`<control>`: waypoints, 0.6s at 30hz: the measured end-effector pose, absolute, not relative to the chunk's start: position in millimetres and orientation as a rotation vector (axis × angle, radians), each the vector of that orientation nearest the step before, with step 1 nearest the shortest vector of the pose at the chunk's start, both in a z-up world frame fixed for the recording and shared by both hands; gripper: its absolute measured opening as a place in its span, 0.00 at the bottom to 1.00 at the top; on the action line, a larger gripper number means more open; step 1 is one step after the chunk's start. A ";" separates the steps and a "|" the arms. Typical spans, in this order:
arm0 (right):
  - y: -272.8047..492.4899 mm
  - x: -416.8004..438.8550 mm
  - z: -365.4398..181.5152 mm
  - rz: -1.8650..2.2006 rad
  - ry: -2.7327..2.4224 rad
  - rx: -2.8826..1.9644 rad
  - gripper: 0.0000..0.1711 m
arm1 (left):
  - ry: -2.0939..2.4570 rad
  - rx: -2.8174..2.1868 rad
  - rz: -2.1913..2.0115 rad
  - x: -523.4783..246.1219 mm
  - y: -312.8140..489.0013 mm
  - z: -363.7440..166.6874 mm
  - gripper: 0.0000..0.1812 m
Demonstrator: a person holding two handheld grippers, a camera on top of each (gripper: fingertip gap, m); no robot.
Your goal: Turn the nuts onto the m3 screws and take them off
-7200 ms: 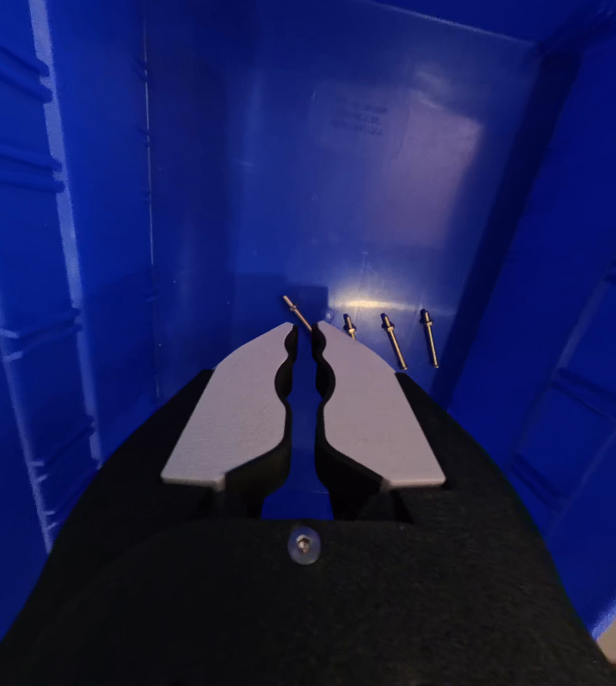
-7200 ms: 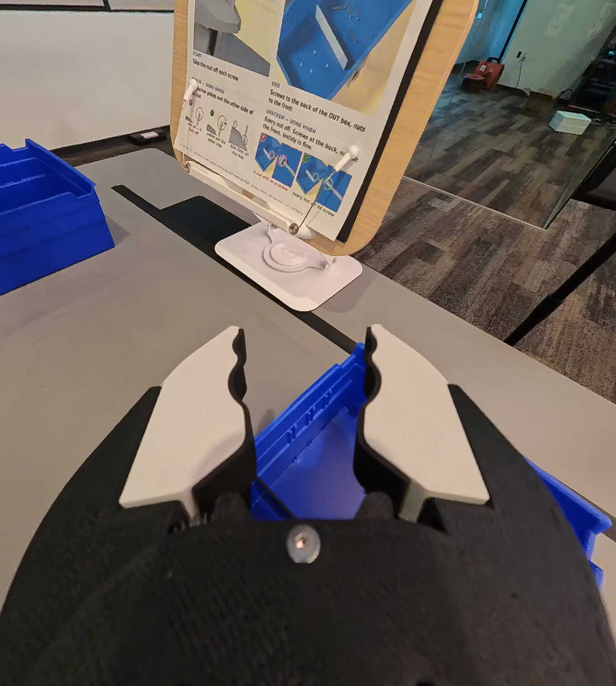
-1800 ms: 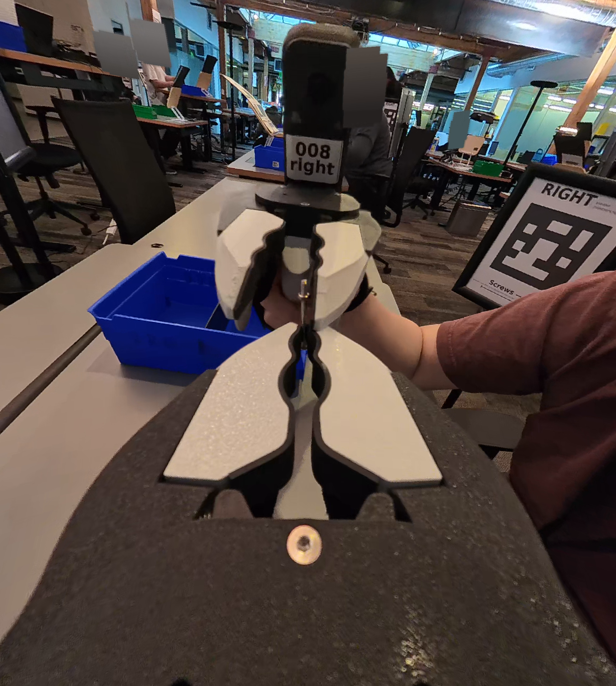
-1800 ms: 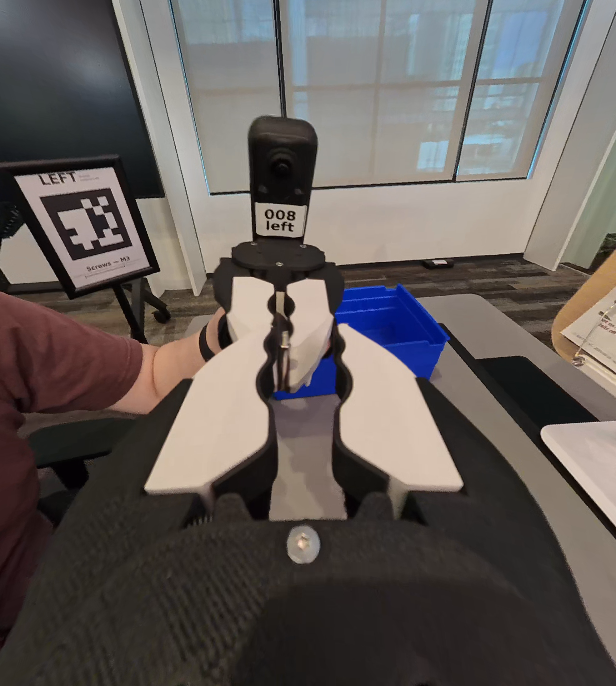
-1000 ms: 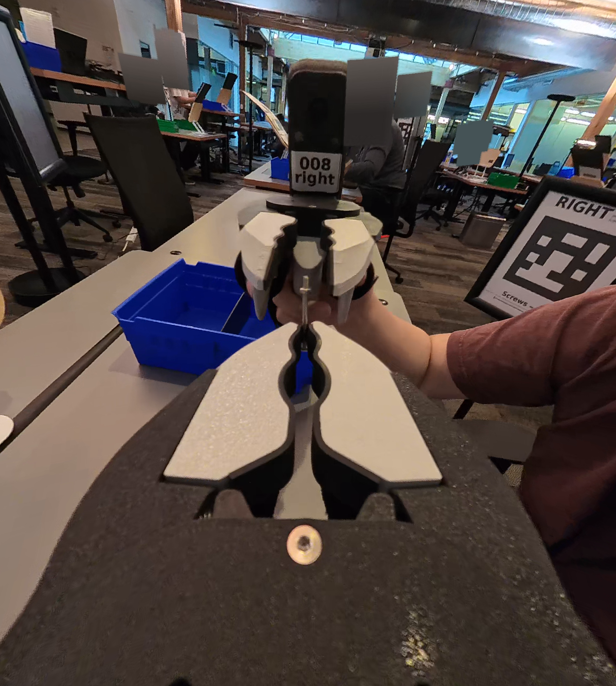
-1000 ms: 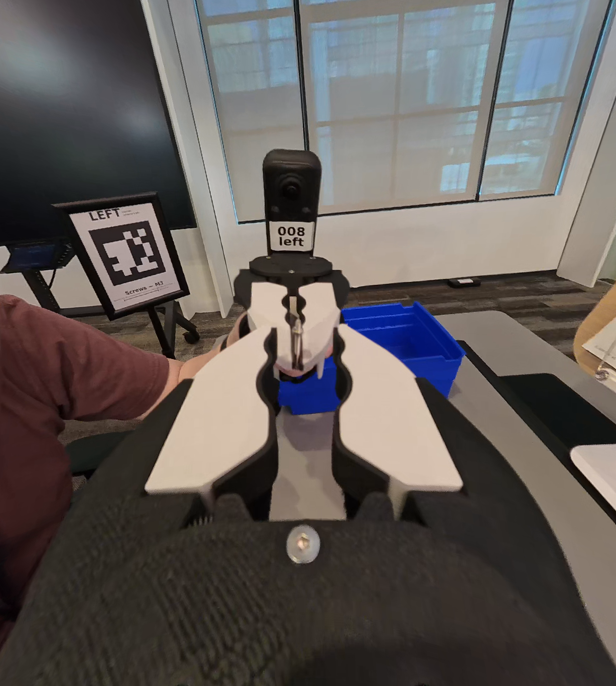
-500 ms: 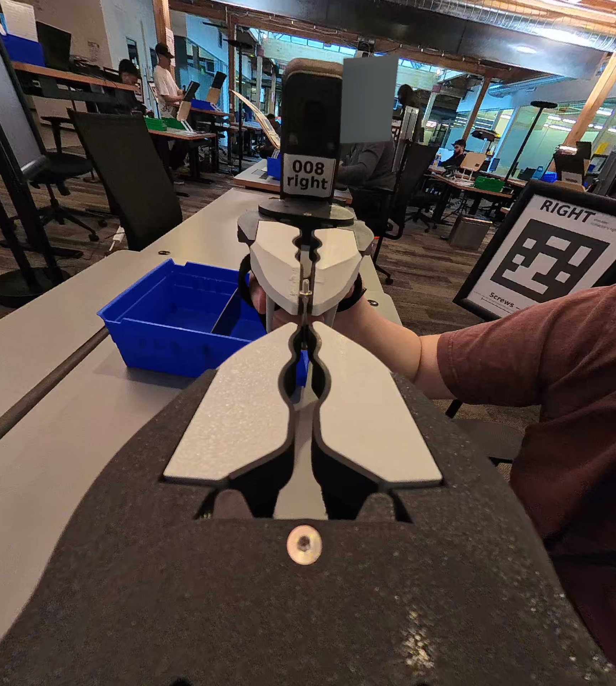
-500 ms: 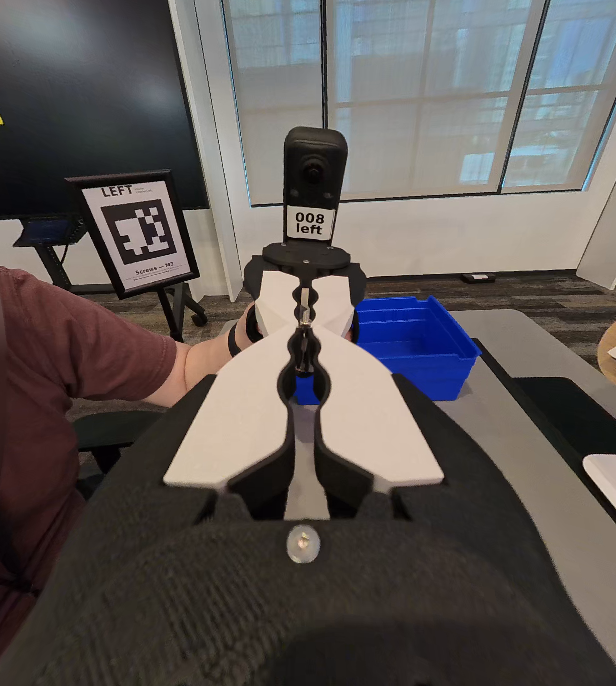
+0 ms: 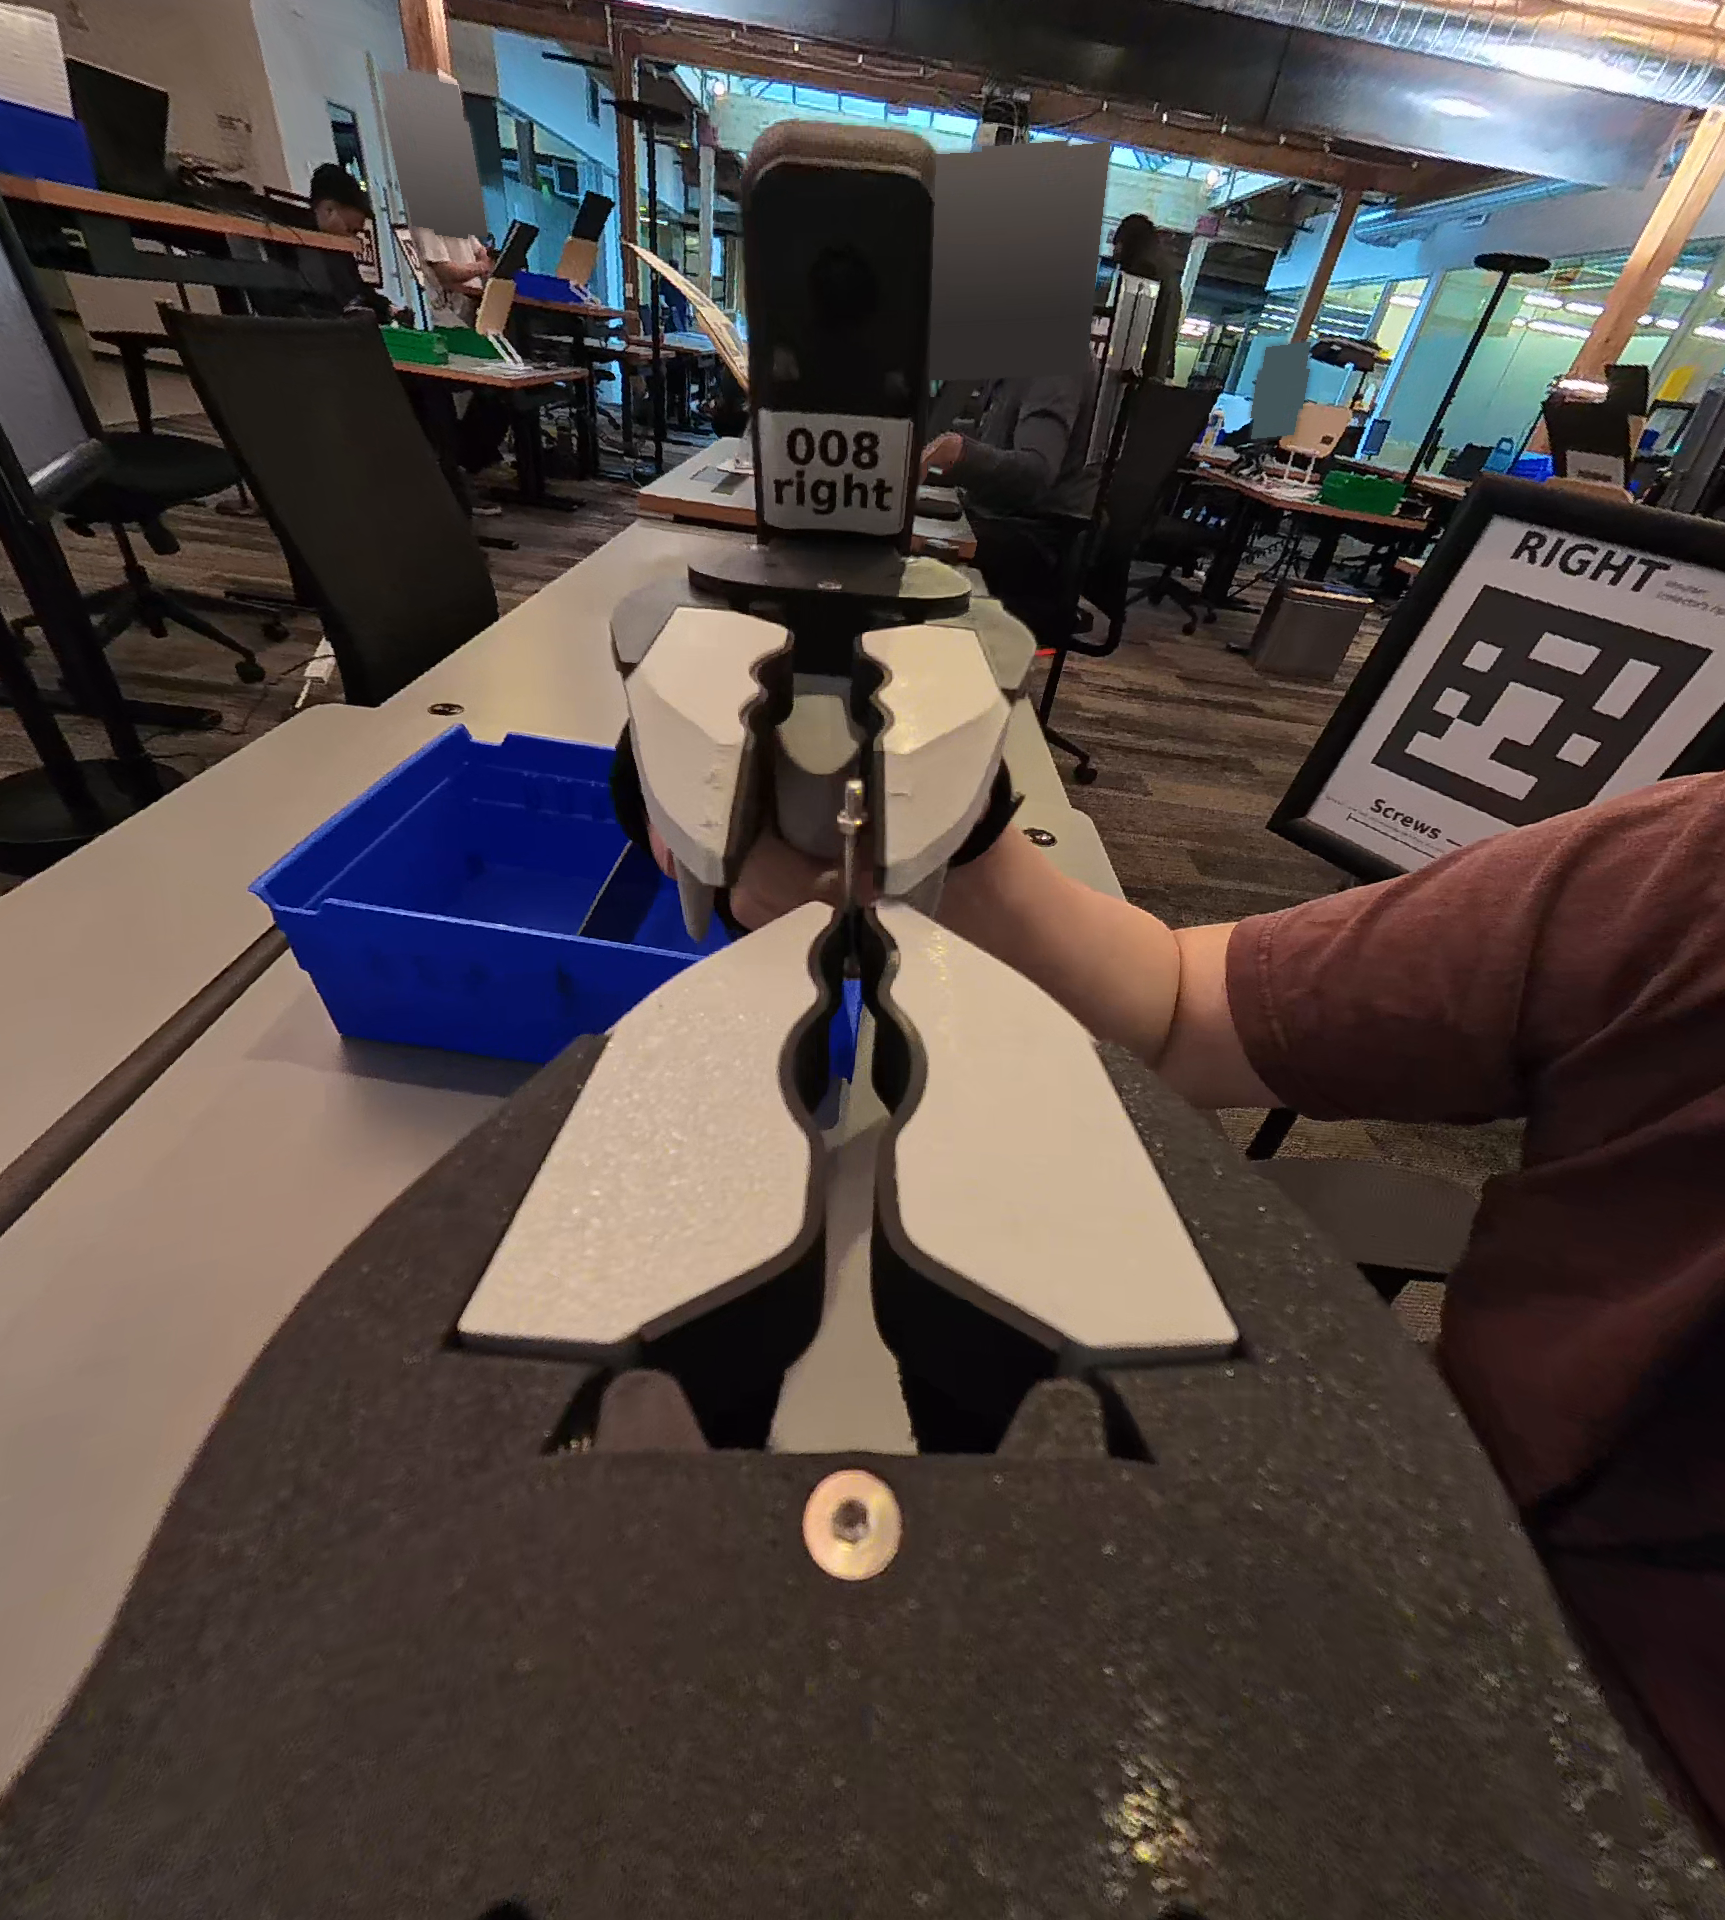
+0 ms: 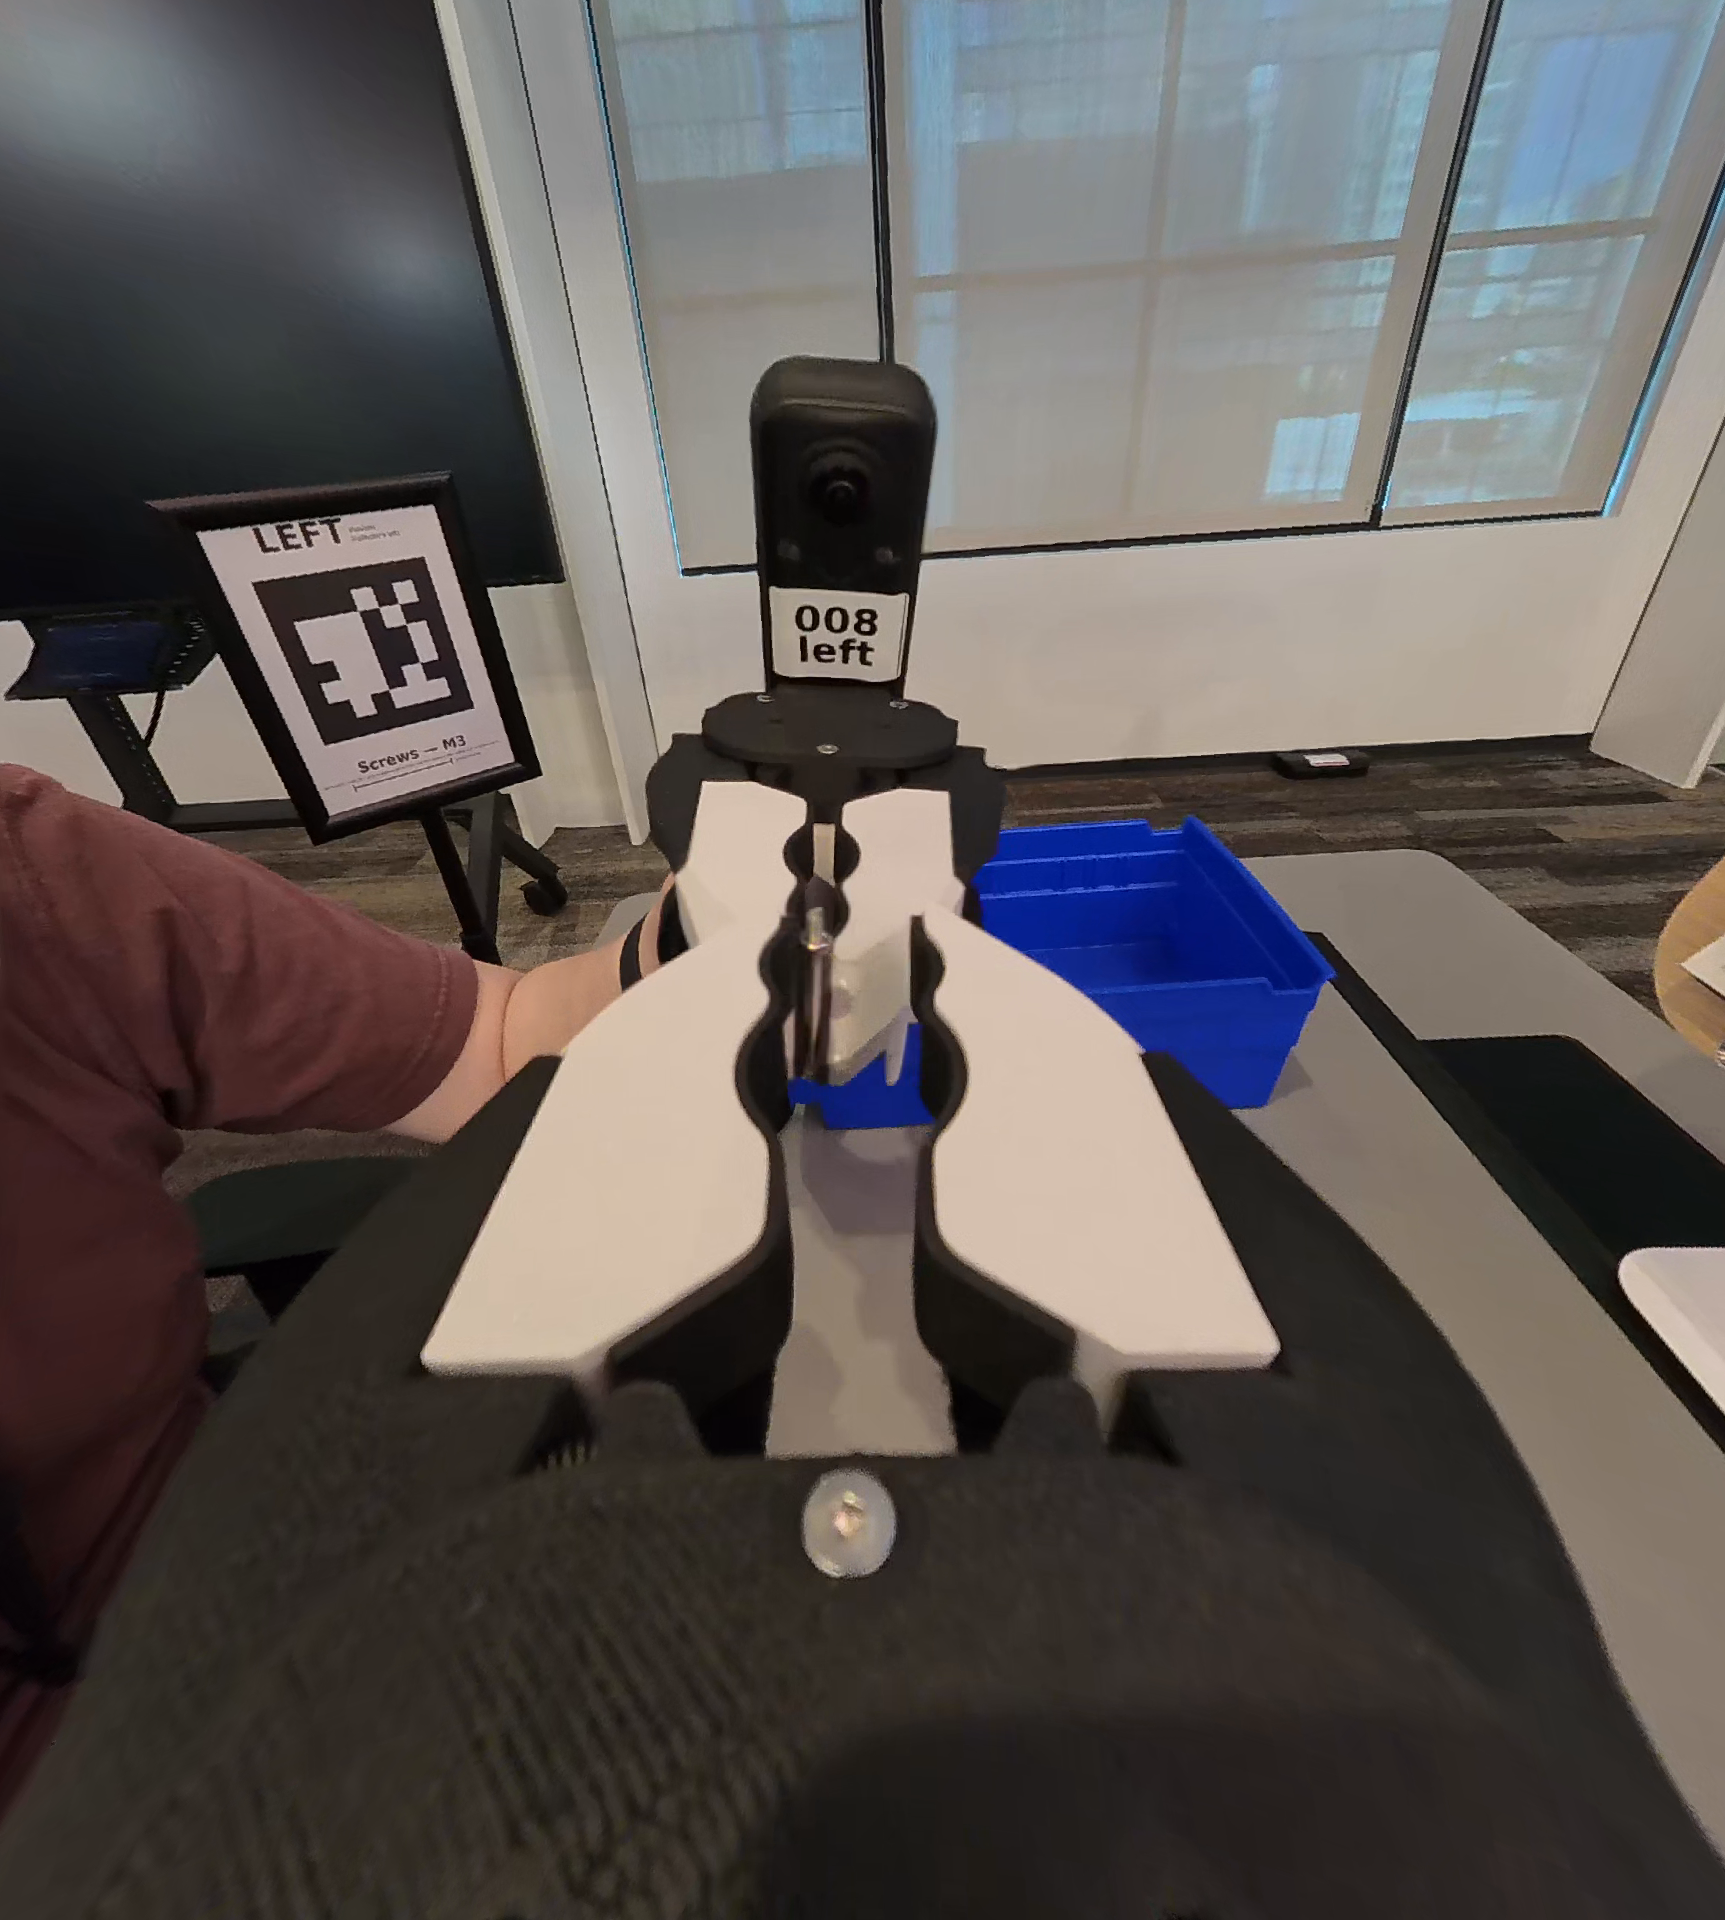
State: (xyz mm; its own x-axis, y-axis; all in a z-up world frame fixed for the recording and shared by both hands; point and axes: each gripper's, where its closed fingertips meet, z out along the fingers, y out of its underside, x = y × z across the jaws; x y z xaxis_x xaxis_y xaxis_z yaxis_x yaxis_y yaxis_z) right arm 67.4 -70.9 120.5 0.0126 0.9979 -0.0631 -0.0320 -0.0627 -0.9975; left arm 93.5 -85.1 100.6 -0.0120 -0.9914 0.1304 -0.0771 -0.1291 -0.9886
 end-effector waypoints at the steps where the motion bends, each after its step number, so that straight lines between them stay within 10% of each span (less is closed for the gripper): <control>1: -71.3 69.0 121.9 1.280 -1.143 -1.232 0.12 | 1.215 -1.347 -1.280 93.3 -85.4 101.3 0.01; 18: -76.8 73.9 123.8 1.349 -1.176 -1.201 0.12 | 1.221 -1.322 -1.340 93.6 -91.9 105.1 0.01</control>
